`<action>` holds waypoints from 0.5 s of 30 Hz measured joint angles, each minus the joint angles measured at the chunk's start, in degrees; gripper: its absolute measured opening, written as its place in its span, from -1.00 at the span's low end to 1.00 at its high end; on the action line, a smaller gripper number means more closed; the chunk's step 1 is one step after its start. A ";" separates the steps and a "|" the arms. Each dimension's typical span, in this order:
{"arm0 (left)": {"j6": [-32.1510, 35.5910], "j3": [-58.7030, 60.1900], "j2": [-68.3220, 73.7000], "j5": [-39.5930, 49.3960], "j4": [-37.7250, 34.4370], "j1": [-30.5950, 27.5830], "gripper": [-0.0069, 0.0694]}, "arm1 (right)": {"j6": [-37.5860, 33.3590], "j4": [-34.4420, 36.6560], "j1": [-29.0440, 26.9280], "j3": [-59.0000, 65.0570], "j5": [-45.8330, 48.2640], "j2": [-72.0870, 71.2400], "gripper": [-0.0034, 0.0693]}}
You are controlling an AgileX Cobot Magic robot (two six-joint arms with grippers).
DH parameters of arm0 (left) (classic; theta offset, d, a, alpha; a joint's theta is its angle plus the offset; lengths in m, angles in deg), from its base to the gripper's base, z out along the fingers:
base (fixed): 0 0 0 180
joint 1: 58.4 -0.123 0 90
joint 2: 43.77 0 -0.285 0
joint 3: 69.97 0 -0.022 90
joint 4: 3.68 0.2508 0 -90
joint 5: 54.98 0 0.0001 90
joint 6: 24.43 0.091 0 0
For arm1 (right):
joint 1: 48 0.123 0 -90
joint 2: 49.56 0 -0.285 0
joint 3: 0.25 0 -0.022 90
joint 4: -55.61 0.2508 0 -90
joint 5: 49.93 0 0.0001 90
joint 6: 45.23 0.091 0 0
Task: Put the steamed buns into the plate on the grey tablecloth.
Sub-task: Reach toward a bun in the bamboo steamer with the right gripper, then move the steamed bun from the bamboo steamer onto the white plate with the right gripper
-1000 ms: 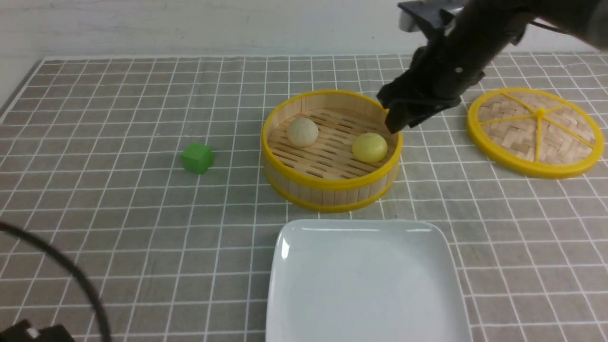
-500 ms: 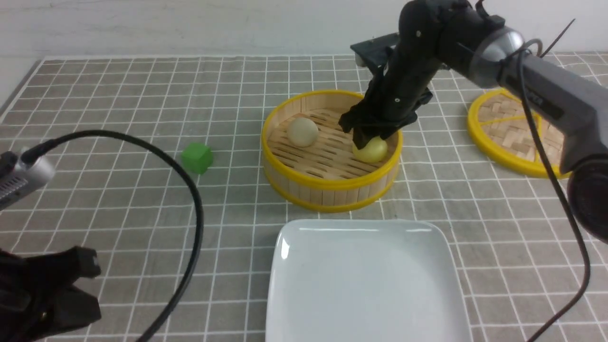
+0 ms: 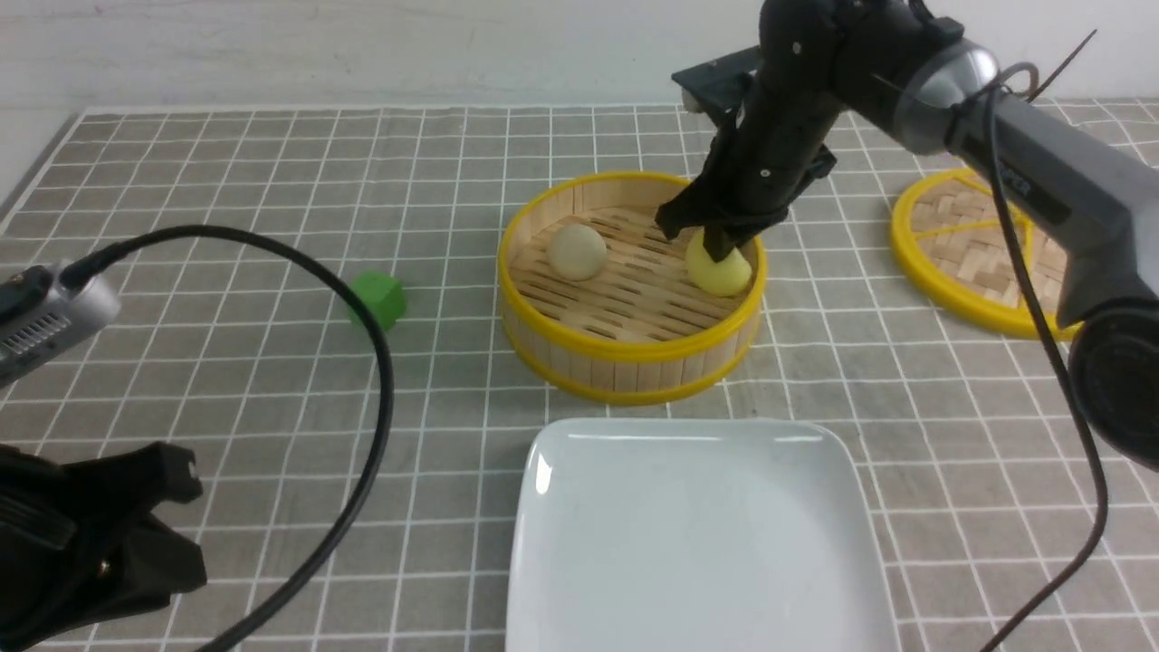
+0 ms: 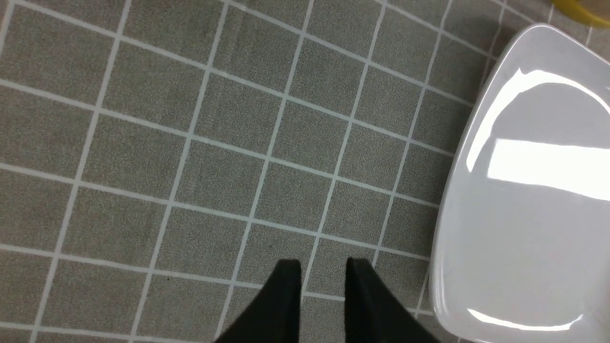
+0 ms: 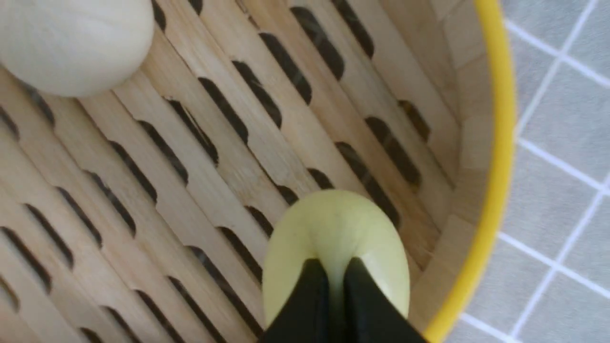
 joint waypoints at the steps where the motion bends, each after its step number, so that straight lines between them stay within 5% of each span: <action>1: 0.00 0.00 0.00 0.00 0.00 0.00 -0.35 | 0.00 -0.07 0.00 -2.56 0.62 0.00 -0.87; 9: 0.00 0.00 0.00 -1.52 0.00 0.00 -0.28 | 1.19 4.55 0.00 -5.43 1.31 -8.00 -0.87; 15: 0.00 0.00 0.00 -4.75 0.32 0.00 -0.24 | 1.72 8.28 0.06 17.58 1.02 -26.52 -0.86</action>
